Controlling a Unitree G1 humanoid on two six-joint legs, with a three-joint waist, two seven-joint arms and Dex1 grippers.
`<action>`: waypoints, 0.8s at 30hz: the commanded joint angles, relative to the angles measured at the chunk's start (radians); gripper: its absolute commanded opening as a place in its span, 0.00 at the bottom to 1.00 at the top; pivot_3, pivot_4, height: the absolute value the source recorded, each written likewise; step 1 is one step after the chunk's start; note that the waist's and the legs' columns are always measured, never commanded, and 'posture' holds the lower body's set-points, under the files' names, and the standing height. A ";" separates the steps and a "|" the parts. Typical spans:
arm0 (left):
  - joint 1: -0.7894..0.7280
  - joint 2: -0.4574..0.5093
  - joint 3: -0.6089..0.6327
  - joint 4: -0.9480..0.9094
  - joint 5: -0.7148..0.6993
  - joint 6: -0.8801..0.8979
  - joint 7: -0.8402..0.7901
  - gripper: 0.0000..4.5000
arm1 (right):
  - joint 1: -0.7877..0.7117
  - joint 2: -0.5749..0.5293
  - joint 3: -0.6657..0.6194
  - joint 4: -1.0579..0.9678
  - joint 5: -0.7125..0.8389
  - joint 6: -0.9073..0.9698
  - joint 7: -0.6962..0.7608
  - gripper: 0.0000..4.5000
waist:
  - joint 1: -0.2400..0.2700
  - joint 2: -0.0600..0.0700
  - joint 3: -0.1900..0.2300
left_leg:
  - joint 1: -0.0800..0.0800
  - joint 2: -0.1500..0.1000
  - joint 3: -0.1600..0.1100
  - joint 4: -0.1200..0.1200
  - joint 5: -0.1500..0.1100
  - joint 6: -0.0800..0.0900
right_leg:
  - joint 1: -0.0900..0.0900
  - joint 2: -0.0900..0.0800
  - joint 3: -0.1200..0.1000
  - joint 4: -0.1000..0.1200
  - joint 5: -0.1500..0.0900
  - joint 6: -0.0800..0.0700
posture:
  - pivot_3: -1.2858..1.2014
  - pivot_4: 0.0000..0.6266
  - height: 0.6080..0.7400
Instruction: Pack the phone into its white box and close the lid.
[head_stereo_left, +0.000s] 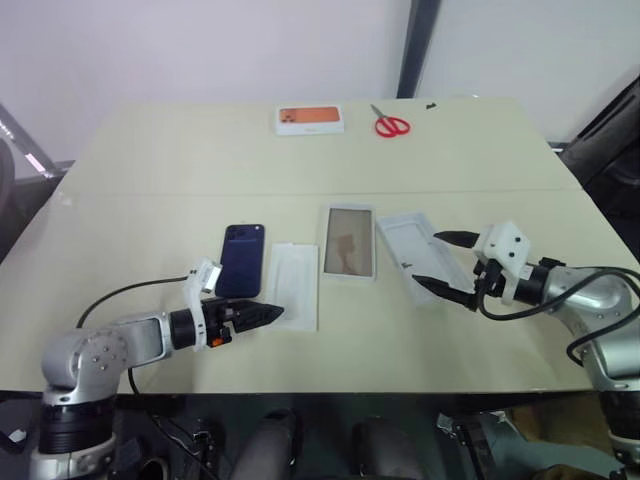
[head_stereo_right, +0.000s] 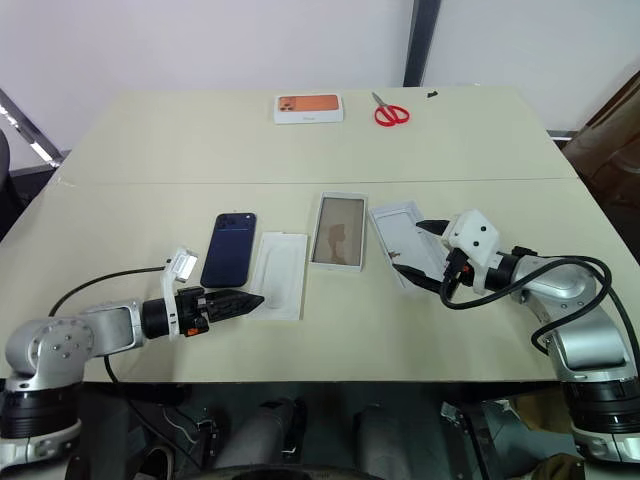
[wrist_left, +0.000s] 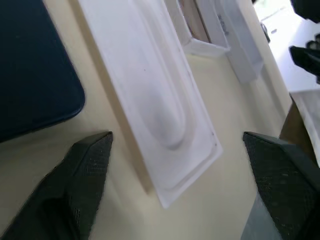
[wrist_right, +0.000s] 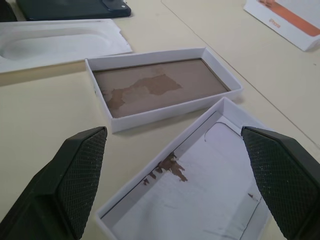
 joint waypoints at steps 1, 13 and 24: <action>0.006 -0.001 0.002 0.012 -0.008 0.012 0.021 0.60 | -0.016 -0.004 -0.021 -0.037 0.004 -0.009 -0.008 1.00 | -0.001 0.000 0.000 | 0.000 0.000 0.000 0.000 0.000 0.000 | 0.000 0.000 0.000 0.000 0.000 0.000 | 0.52 0.24 0.95; -0.013 0.022 -0.006 0.067 -0.011 0.013 0.016 0.16 | -0.035 0.002 -0.011 -0.035 -0.004 -0.012 -0.023 1.00 | -0.002 0.000 0.000 | 0.000 0.000 0.000 0.000 0.000 0.000 | -0.001 0.000 0.000 0.000 0.000 0.000 | 0.52 0.24 0.95; -0.046 0.009 -0.006 0.077 -0.058 0.057 -0.003 0.16 | -0.044 0.014 0.001 -0.031 -0.015 -0.019 -0.033 1.00 | -0.002 0.000 0.000 | 0.000 0.000 0.000 0.000 0.000 0.000 | -0.001 0.000 0.000 0.000 0.000 0.000 | 0.52 0.24 0.95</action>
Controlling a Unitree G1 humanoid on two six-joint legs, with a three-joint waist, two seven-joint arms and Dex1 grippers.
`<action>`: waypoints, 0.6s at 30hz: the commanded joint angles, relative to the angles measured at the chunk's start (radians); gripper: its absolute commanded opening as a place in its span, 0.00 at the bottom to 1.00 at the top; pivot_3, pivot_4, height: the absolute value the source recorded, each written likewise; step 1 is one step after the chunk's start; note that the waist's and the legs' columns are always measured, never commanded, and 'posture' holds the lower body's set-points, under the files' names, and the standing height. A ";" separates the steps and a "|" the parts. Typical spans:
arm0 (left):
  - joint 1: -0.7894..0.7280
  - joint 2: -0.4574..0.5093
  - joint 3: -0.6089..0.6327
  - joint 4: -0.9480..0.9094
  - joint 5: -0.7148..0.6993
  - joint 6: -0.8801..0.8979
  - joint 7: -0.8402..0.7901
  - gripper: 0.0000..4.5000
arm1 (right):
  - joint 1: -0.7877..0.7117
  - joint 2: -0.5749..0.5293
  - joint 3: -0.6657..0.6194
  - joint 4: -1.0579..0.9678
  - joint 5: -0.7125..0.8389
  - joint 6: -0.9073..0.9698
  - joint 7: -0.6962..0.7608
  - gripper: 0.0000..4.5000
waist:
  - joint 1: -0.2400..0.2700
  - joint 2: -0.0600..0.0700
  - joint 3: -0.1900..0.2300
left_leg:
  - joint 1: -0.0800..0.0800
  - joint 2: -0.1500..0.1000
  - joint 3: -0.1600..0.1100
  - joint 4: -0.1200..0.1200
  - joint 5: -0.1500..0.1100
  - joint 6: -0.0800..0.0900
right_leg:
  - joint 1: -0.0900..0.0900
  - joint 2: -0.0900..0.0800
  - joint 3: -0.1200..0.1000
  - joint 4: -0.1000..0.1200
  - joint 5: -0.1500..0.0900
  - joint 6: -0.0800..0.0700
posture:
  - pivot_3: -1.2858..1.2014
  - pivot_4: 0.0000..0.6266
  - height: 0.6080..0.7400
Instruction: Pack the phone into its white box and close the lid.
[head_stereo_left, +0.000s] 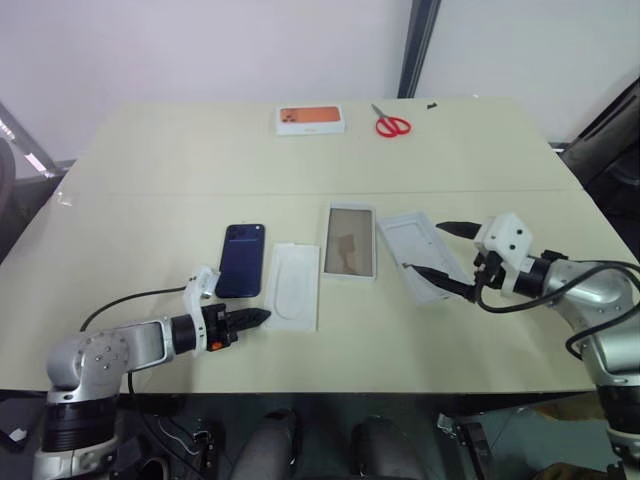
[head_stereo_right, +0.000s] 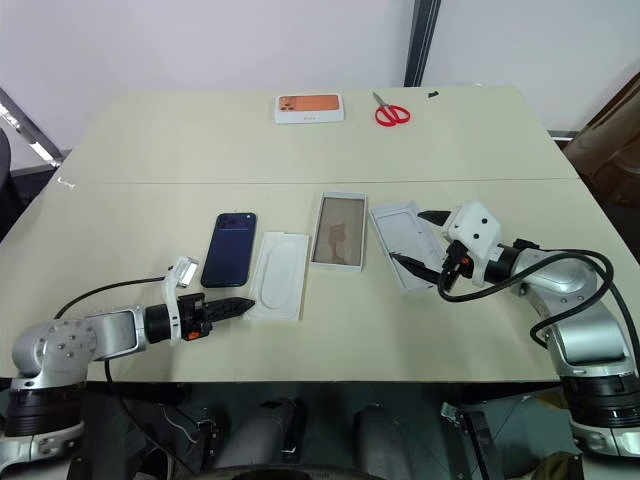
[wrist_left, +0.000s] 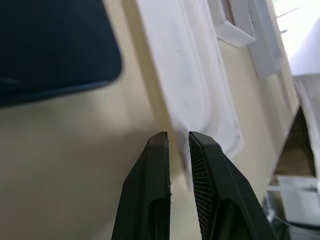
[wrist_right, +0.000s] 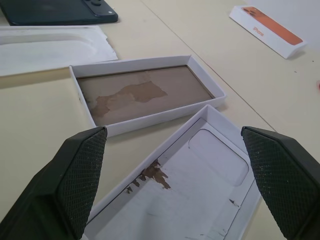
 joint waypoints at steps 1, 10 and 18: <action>-0.024 -0.002 0.008 -0.005 -0.034 0.012 -0.009 0.16 | -0.016 0.008 0.000 -0.031 -0.002 -0.020 -0.006 1.00 | 0.000 0.000 0.000 | 0.000 0.000 0.000 0.000 0.000 0.000 | 0.000 0.000 0.000 0.000 0.000 0.000 | 0.52 0.24 0.95; -0.001 0.007 -0.009 0.005 -0.007 -0.021 0.000 0.01 | -0.014 0.008 0.001 -0.026 -0.008 -0.022 -0.006 1.00 | 0.000 0.000 0.000 | 0.000 0.000 0.000 0.000 0.000 0.000 | 0.000 0.000 0.000 0.000 0.000 0.000 | 0.52 0.24 0.95; -0.046 0.026 0.066 0.045 -0.039 -0.060 -0.019 0.01 | -0.023 0.024 0.053 -0.024 0.002 0.009 0.019 1.00 | -0.001 0.000 0.000 | 0.000 0.000 0.000 0.000 0.000 0.000 | 0.000 0.000 0.000 0.000 0.000 0.000 | 0.52 0.24 0.95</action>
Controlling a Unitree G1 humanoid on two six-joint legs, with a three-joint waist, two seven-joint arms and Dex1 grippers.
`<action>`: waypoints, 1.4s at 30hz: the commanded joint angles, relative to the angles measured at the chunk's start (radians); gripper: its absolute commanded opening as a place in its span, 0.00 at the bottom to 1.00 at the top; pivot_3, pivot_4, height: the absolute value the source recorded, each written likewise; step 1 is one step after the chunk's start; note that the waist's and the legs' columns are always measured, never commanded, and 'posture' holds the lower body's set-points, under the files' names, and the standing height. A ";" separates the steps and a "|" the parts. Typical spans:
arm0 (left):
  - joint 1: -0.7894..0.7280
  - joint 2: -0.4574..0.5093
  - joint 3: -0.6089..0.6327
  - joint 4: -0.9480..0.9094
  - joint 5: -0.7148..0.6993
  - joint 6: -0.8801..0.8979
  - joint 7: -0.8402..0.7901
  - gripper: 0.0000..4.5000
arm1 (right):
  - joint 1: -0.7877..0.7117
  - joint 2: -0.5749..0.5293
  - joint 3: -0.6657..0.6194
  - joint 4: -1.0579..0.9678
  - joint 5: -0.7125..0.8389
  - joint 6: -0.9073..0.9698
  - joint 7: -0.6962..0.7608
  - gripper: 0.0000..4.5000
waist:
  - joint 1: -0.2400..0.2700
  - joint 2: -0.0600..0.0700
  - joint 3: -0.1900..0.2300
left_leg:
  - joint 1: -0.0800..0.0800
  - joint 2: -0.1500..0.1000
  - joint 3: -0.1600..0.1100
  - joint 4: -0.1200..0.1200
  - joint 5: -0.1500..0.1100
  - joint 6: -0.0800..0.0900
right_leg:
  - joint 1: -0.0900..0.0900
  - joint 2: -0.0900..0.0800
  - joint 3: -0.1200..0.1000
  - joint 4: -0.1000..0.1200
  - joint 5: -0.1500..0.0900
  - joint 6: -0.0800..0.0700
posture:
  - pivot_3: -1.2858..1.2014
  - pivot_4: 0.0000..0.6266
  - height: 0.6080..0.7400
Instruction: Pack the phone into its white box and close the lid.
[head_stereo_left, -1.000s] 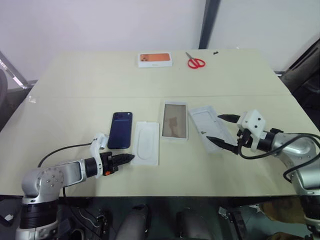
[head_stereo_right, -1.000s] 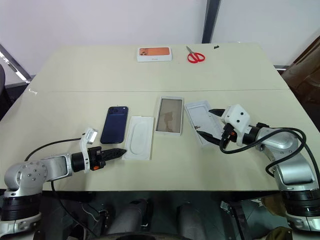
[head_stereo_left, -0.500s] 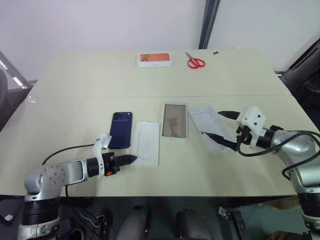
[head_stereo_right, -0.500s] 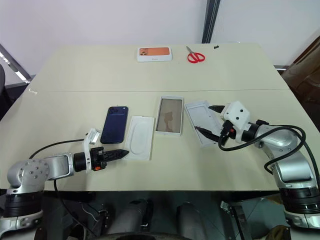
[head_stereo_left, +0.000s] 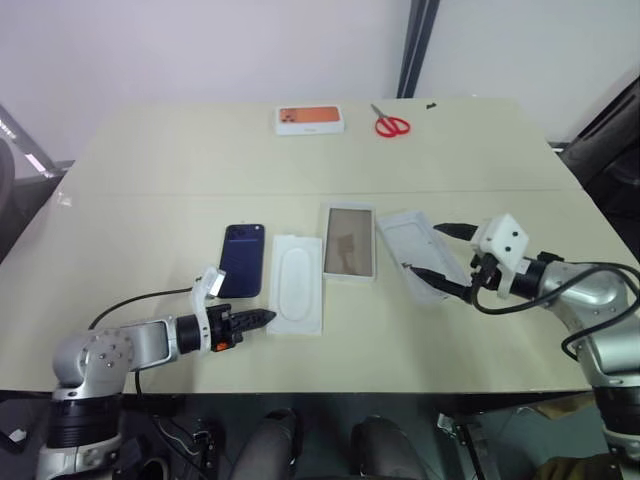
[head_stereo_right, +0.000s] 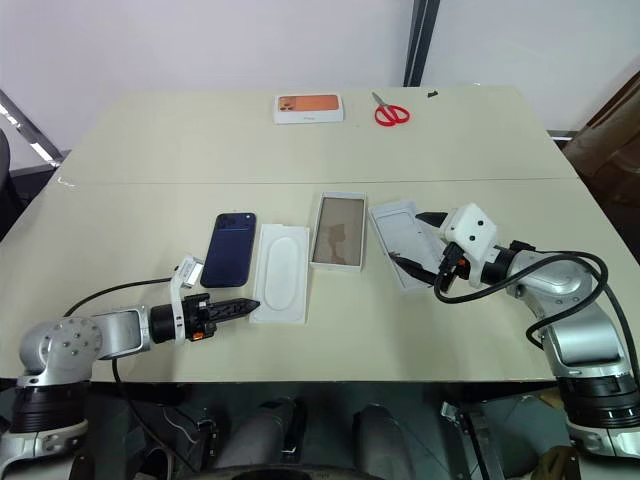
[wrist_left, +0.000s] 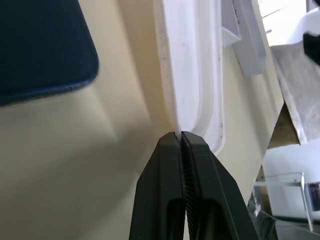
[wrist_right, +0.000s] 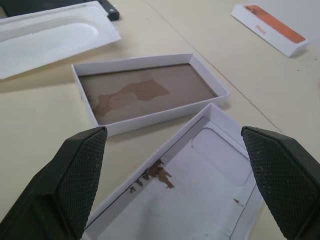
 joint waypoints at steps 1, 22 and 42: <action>-0.050 0.026 0.080 0.025 -0.013 -0.049 -0.004 0.01 | -0.035 0.020 0.053 -0.026 -0.001 0.007 0.018 1.00 | -0.002 0.000 0.000 | 0.000 0.000 0.000 0.000 0.000 0.000 | 0.000 0.000 0.000 0.000 0.000 0.000 | 0.52 0.24 0.95; -0.278 -0.032 0.198 0.179 -0.117 0.120 0.108 0.00 | -0.385 0.214 0.430 0.335 -0.199 0.060 0.152 0.95 | -0.023 -0.001 0.000 | -0.001 -0.001 -0.001 0.000 0.004 -0.007 | -0.002 0.000 -0.001 0.001 0.000 0.000 | 0.52 0.24 0.95; -0.313 -0.139 0.256 0.157 -0.289 0.177 0.243 0.00 | -0.256 0.221 0.480 0.047 -0.209 0.060 0.220 0.00 | -0.024 -0.001 0.000 | -0.001 0.000 -0.001 0.000 0.004 -0.008 | -0.002 0.000 -0.001 0.001 0.000 0.000 | 0.52 0.24 0.95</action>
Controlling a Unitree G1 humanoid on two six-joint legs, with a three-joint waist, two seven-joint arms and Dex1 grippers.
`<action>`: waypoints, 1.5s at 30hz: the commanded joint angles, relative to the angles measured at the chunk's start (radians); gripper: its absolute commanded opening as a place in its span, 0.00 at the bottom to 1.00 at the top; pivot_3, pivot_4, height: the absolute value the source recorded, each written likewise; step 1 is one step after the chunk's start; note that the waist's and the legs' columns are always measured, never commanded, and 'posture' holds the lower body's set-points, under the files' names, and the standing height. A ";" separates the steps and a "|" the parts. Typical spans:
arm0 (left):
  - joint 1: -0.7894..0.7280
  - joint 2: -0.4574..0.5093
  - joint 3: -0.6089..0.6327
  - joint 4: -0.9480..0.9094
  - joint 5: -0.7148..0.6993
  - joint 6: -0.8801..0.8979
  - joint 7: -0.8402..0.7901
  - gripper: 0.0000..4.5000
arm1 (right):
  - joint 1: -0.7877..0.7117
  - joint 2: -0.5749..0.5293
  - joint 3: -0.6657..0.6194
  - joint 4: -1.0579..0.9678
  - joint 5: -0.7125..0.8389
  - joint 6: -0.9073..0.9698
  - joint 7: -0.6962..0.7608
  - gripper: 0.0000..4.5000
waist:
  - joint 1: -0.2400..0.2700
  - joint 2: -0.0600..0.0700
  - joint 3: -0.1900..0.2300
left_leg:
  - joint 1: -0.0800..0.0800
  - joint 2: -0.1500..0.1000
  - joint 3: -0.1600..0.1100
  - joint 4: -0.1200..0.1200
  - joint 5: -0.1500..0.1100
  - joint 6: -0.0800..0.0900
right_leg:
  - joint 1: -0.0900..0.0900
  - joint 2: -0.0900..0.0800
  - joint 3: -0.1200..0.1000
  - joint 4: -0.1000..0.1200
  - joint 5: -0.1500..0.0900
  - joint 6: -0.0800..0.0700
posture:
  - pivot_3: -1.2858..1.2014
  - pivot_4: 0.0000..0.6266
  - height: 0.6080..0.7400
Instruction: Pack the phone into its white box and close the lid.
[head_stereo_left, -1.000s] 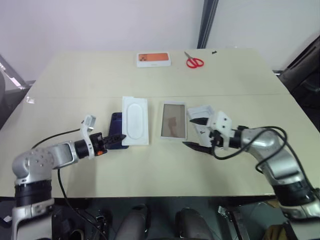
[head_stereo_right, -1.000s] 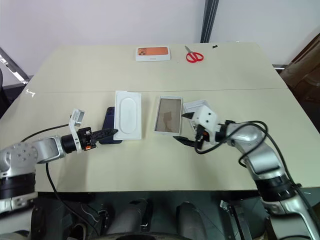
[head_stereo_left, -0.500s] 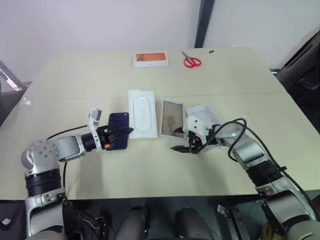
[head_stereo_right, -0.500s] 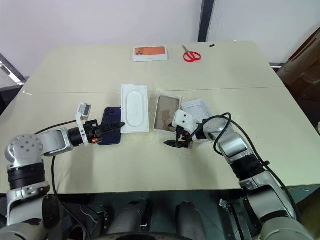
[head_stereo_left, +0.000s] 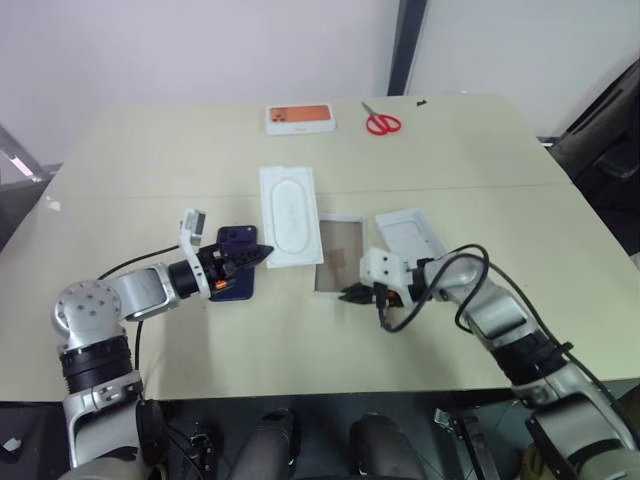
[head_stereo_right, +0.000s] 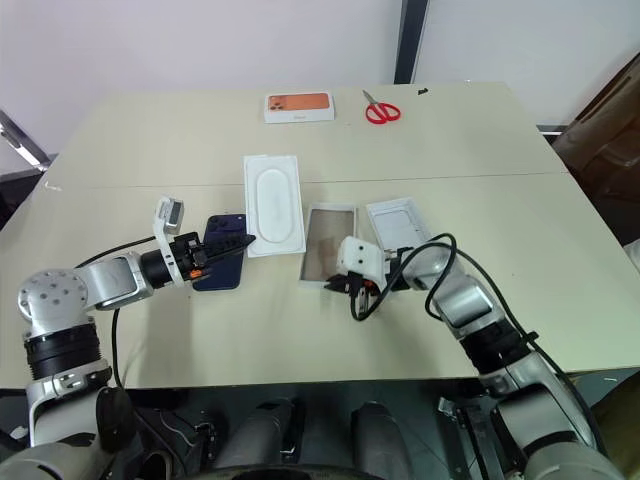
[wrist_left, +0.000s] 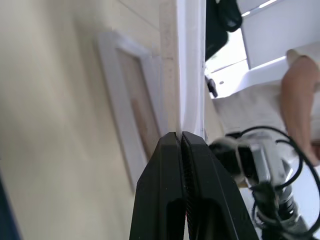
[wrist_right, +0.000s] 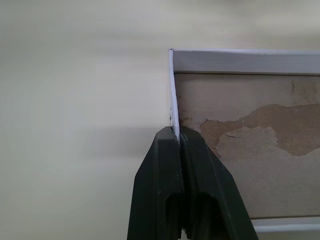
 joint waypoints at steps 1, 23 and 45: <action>-0.019 -0.013 0.021 -0.021 -0.087 0.021 0.022 0.00 | 0.022 0.011 0.013 -0.117 0.006 0.006 -0.013 0.00 | 0.001 0.000 0.000 | 0.000 0.000 0.000 0.000 0.000 0.000 | 0.000 0.000 0.000 0.000 0.000 0.000 | 0.52 0.24 0.95; 0.150 -0.029 -0.063 -0.199 -0.150 -0.040 0.141 0.00 | 0.173 -0.173 -0.295 -0.247 0.132 0.129 -0.083 0.64 | 0.009 0.000 0.000 | 0.000 0.000 0.000 0.000 -0.001 0.002 | 0.001 0.000 0.000 -0.001 0.000 0.000 | 0.52 0.24 0.95; 0.160 0.112 -0.160 -0.208 -0.201 -0.139 0.100 0.86 | 0.079 -0.083 -0.299 -0.113 0.112 0.052 -0.211 0.65 | 0.003 0.000 0.000 | 0.000 0.000 0.000 -0.001 0.000 0.000 | 0.001 0.000 0.001 -0.001 0.000 0.000 | 0.52 0.24 0.95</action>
